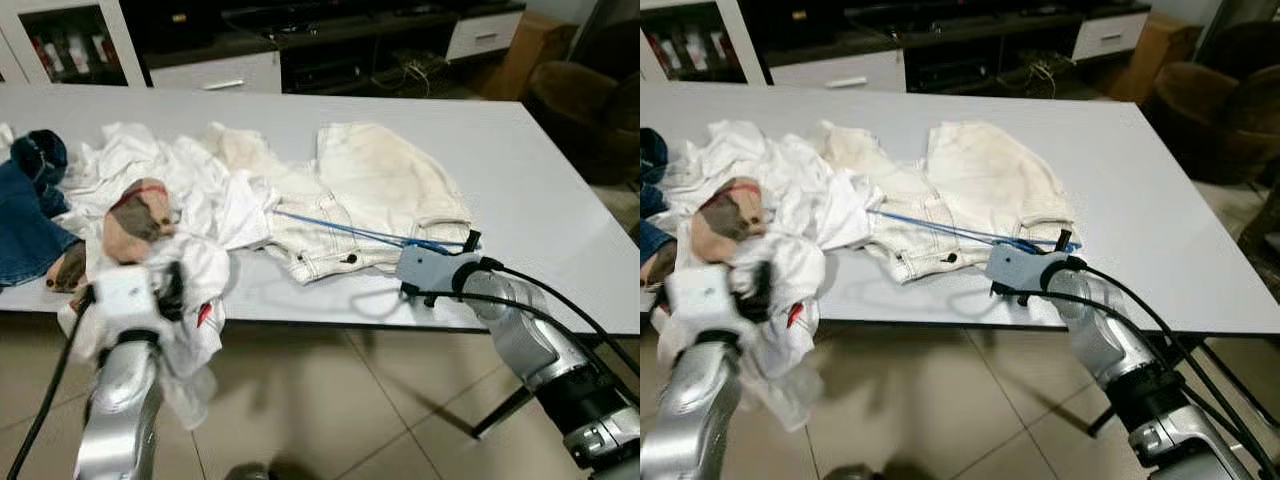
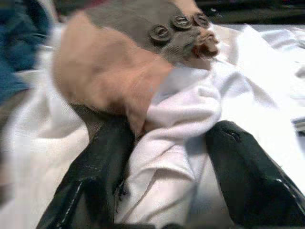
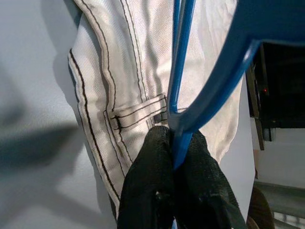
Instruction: Hang hanger
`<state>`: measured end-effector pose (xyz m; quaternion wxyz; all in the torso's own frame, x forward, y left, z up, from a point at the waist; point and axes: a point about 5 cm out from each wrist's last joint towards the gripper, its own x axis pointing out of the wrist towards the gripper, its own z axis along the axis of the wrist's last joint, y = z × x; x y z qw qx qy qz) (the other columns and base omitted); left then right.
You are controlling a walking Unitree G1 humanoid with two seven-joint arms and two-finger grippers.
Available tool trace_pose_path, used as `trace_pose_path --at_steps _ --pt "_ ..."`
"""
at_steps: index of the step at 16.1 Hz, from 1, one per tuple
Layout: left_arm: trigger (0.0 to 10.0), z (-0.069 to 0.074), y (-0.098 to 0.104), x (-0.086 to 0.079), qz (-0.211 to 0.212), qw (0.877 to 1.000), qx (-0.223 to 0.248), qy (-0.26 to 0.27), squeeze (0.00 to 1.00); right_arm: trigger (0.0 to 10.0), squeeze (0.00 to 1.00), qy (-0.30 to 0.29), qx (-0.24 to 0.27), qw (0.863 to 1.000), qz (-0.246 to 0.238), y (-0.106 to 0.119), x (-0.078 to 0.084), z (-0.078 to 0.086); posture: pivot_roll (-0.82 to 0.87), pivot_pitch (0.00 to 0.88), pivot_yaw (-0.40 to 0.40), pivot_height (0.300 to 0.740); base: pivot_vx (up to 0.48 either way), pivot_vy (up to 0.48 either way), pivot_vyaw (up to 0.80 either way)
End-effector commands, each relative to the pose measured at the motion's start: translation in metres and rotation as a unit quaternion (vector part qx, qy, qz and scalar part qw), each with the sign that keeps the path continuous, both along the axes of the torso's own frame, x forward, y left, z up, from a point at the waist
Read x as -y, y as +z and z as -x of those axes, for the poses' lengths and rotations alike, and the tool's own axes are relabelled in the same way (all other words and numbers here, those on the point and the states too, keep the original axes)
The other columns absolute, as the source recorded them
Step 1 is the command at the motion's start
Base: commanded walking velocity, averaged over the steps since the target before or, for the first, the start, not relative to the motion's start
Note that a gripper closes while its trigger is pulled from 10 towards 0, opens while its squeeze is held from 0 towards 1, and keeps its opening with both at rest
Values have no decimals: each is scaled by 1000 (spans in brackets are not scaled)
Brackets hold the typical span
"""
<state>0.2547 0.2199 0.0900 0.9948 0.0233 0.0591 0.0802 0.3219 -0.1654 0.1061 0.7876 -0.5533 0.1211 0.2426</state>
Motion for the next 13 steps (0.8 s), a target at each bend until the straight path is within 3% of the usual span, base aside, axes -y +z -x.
trace_pose_path --at_steps 1,2,4,5,6,8,9,12,13 --pt "10000 -12 -2 2 5 1000 -21 -23 0 10000 0 -1 -2 1000 0 0 1 0 145 3 20 740 0 0 0" --pt "10000 -24 -2 2 6 999 -31 -37 0 10000 0 -3 -1 1000 1 0 2 1 138 0 22 740 0 0 0" --pt "10000 -28 -2 1 5 998 -39 -40 0 10000 0 -4 -1 1000 1 0 2 1 134 0 23 740 0 0 0" --pt "7686 -40 -9 -6 6 997 -70 -39 0 10000 0 -8 2 1000 1 1 4 1 123 0 27 740 0 0 0" --pt "6235 -46 -12 -12 5 996 -87 -32 0 10000 0 -10 3 1000 2 1 5 2 121 0 27 740 0 0 0" --pt "5765 -57 -12 -24 -1 995 -100 -16 0 10000 0 -12 5 1000 2 2 7 2 118 0 28 740 0 0 0" --pt "7490 -65 -8 -37 -20 995 -100 1 0 10000 0 -13 6 1000 2 2 6 1 116 0 27 740 0 0 0" --pt "9059 -75 2 -57 -56 993 -99 16 0 10000 0 -14 7 1000 1 3 6 1 113 0 24 740 0 0 0" --pt "9333 -84 17 -71 -85 992 -87 21 0 10000 0 -13 8 1000 2 3 6 1 111 0 21 740 0 0 0"
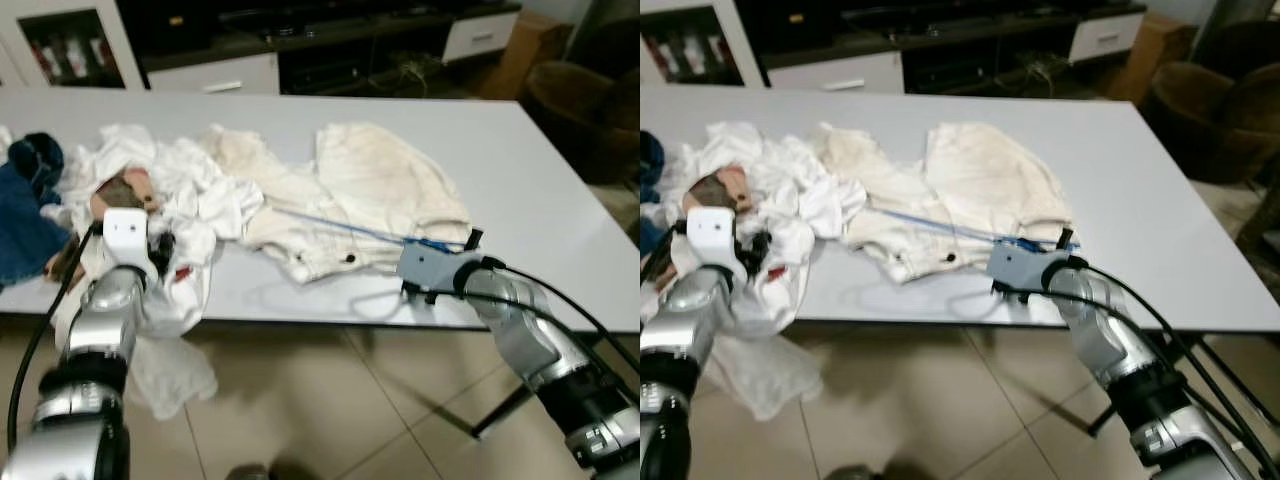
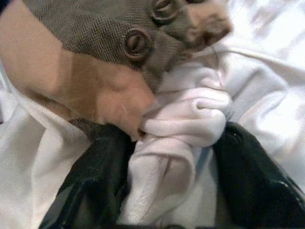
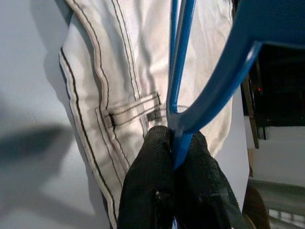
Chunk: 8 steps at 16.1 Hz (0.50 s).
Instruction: Hang hanger
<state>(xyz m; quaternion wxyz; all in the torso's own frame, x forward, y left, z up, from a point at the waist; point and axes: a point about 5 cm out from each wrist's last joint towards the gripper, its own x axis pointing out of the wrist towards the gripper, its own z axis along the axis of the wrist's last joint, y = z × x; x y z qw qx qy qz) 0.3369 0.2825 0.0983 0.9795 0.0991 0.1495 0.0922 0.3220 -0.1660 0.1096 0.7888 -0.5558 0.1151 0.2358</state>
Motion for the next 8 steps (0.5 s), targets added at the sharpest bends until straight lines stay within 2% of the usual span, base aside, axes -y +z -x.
trace_pose_path --at_steps 1,3,5,8 --pt "9843 -8 22 -17 -36 999 23 10 0 10000 0 -11 -1 1000 1 -1 6 2 108 0 22 740 0 0 0" --pt "10000 -11 29 -20 -43 999 29 12 0 10000 0 -10 -2 1000 1 -1 5 2 108 0 22 740 0 0 0" --pt "10000 -20 44 -21 -68 997 42 2 0 10000 0 -10 -2 1000 0 -1 5 4 104 0 23 740 0 0 0" --pt "10000 -24 51 -19 -79 996 47 -4 0 10000 0 -11 -2 1000 0 -2 5 5 104 0 23 740 0 0 0"
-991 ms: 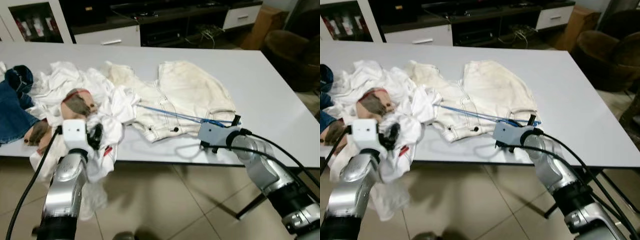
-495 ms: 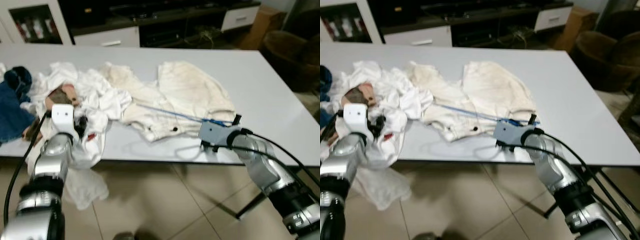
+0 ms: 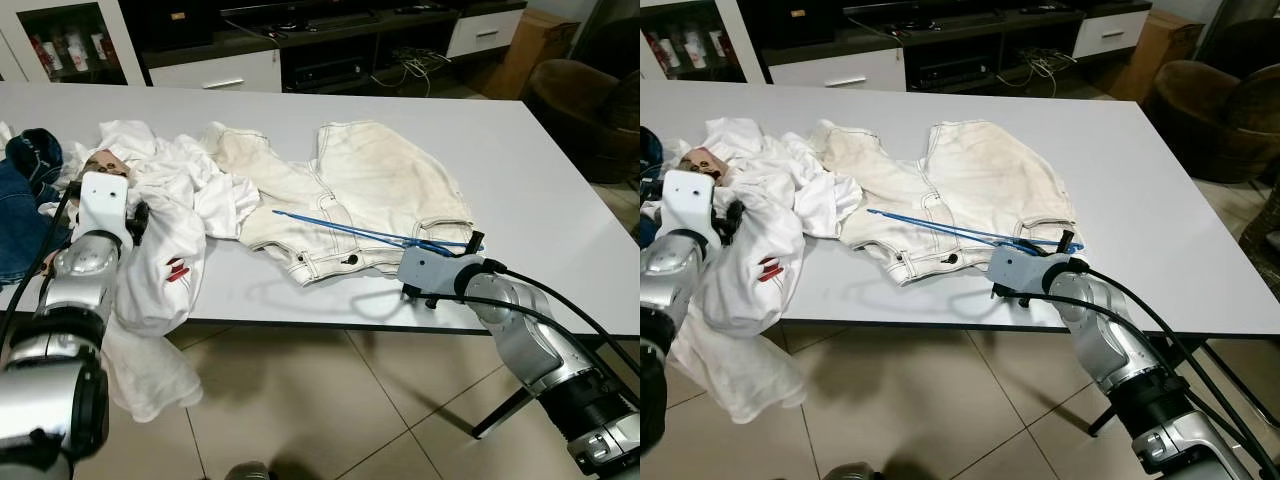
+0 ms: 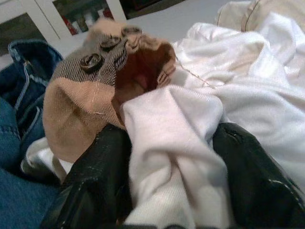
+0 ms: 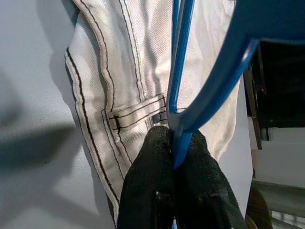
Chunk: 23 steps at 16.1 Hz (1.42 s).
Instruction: Hang hanger
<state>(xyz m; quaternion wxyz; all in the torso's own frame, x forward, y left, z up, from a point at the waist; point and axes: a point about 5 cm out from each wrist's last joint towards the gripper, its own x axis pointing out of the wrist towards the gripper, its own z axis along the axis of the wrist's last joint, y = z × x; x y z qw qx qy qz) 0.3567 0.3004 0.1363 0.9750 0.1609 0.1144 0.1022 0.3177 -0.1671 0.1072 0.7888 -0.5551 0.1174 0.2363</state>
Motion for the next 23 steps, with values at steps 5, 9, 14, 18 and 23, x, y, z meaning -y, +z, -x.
trace_pose_path --at_steps 5,9,14,18,23 --pt "10000 -13 21 22 15 995 95 -22 0 10000 0 -21 0 1000 0 0 9 5 71 0 42 740 0 0 0" --pt "10000 -2 15 36 12 986 156 -65 0 10000 0 -19 -2 1000 0 0 7 4 91 1 37 740 0 0 0" --pt "10000 26 15 51 4 966 200 -163 0 10000 0 -11 -1 1000 1 0 4 3 115 4 32 740 0 0 0" --pt "10000 47 20 55 -23 948 159 -276 0 10000 0 -8 -1 1000 1 0 3 3 118 12 29 740 0 0 0" --pt "10000 66 2 35 -10 940 13 -340 0 10000 0 -5 -1 1000 2 0 3 3 119 16 24 740 0 0 0"
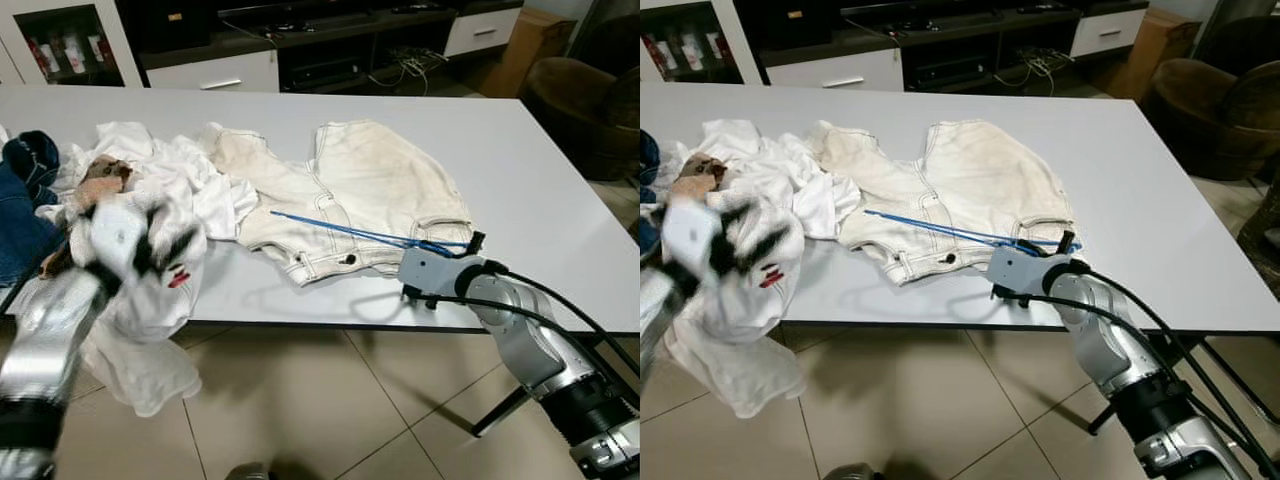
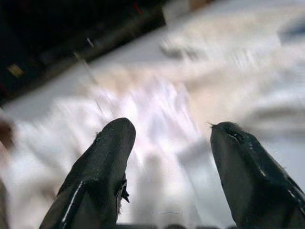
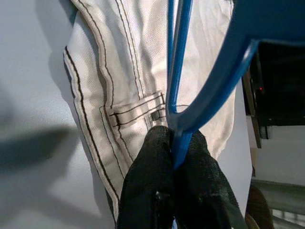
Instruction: Hang hanger
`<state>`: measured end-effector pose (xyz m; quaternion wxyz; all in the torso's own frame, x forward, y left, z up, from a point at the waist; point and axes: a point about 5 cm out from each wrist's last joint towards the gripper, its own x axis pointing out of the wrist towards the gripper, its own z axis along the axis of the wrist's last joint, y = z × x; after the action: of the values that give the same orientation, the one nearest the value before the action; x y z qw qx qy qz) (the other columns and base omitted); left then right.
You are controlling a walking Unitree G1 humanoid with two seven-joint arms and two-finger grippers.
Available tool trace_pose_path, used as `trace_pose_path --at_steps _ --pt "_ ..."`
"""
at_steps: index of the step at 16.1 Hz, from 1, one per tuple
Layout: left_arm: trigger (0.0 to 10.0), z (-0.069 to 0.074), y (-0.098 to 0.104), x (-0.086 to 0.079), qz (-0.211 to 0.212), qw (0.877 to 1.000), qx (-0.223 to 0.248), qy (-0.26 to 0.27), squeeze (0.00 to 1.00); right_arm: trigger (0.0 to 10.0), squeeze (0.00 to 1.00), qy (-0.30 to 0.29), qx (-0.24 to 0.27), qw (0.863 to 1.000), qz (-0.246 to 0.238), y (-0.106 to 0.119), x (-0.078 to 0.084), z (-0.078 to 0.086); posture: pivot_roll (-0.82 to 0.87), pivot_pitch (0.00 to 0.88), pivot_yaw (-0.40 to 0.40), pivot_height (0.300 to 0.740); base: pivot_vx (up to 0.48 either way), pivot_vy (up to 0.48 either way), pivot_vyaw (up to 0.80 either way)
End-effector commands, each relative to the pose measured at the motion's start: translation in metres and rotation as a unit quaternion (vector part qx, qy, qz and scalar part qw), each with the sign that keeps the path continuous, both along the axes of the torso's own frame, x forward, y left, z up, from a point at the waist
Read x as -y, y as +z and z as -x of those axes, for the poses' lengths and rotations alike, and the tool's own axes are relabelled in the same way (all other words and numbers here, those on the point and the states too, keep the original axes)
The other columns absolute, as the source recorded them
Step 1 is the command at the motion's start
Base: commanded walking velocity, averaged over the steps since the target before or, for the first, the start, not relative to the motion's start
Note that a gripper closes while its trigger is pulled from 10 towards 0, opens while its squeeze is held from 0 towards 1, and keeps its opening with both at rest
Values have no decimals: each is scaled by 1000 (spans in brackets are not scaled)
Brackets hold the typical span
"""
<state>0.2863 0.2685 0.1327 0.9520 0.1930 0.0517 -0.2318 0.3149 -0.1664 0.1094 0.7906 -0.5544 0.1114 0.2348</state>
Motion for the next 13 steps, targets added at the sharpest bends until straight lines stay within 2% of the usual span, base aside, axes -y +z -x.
trace_pose_path --at_steps 1,2,6,8,10,11,13 --pt "10000 3 0 1 -7 999 -23 -26 0 10000 0 -8 -7 1000 5 -2 4 0 116 16 23 740 0 0 0" --pt "10000 11 -5 -1 -8 996 -66 -51 0 10000 0 -9 -7 1000 6 -3 6 1 116 16 23 740 0 0 0" --pt "10000 15 -7 -3 -29 991 -112 -63 0 10000 0 -9 -4 1000 7 -1 6 0 116 16 23 740 0 0 0" --pt "10000 9 -19 -21 -72 987 -145 15 0 10000 0 -8 -3 1000 7 0 6 0 116 13 17 740 0 0 0" --pt "10000 10 -28 -29 -83 979 -183 42 0 10000 0 -9 -2 1000 7 0 5 -1 114 13 18 740 0 0 0" --pt "10000 8 -30 -34 -97 975 -188 71 0 10000 0 -9 -2 1000 6 0 5 -1 114 13 18 740 0 0 0" --pt "10000 -4 -24 -40 -95 975 -161 118 0 10000 0 -10 -1 1000 6 -1 5 0 114 13 21 740 0 0 0"
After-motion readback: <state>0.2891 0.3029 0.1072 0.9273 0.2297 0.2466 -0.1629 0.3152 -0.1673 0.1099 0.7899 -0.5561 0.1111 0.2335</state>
